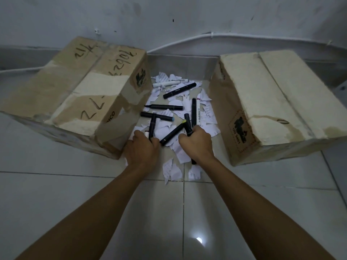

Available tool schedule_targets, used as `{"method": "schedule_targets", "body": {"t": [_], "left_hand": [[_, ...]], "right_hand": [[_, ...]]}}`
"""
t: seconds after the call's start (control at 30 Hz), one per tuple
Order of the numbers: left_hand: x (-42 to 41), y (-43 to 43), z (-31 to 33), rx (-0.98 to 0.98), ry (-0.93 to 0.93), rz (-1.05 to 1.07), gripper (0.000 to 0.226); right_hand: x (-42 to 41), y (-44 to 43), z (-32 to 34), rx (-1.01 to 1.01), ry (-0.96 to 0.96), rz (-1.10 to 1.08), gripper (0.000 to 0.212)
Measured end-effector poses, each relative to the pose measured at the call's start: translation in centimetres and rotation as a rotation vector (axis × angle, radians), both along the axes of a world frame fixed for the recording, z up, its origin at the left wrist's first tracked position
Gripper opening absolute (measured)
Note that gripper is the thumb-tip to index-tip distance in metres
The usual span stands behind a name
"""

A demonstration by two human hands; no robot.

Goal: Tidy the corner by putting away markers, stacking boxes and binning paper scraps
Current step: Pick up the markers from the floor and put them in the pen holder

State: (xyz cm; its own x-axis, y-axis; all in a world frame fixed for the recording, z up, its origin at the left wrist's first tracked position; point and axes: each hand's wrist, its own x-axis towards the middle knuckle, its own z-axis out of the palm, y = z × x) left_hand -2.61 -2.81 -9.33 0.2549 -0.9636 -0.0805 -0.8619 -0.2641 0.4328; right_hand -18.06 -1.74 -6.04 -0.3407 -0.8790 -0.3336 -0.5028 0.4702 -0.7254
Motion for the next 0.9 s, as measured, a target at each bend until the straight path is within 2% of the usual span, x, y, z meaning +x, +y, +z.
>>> {"method": "schedule_targets", "body": {"t": [0.13, 0.27, 0.37, 0.43, 0.57, 0.63, 0.73, 0.8, 0.9], "left_hand": [[0.1, 0.2, -0.2, -0.145, 0.051, -0.047, 0.025], [0.5, 0.0, 0.3, -0.265, 0.328, -0.058, 0.031], [0.4, -0.1, 0.6, -0.289, 0.456, -0.044, 0.015], [0.1, -0.1, 0.8, -0.258, 0.532, 0.010, 0.010], [-0.3, -0.5, 1.1, -0.206, 0.563, 0.132, 0.016], [-0.4, -0.7, 1.4, -0.181, 0.570, 0.193, 0.029], [-0.3, -0.6, 1.4, -0.155, 0.615, 0.201, 0.052], [-0.3, -0.4, 1.1, -0.161, 0.658, 0.165, 0.049], [-0.6, -0.1, 1.3, -0.121, 0.686, 0.150, 0.023]], "right_hand": [[1.5, -1.7, -0.2, -0.029, -0.094, -0.066, 0.026], [2.4, -3.2, -1.2, 0.020, 0.032, -0.061, 0.034], [2.5, -3.8, -1.8, 0.071, 0.097, -0.091, 0.052], [2.6, -4.0, -1.9, 0.088, 0.119, -0.098, 0.055], [2.8, -4.2, -1.7, 0.096, 0.167, -0.064, 0.045], [2.9, -4.1, -1.5, 0.090, 0.150, -0.053, 0.039], [2.7, -3.5, -1.1, 0.059, 0.104, -0.072, 0.043], [2.6, -3.0, -1.0, 0.021, 0.052, -0.090, 0.039], [2.4, -2.4, -0.5, -0.023, -0.061, -0.114, 0.026]]}}
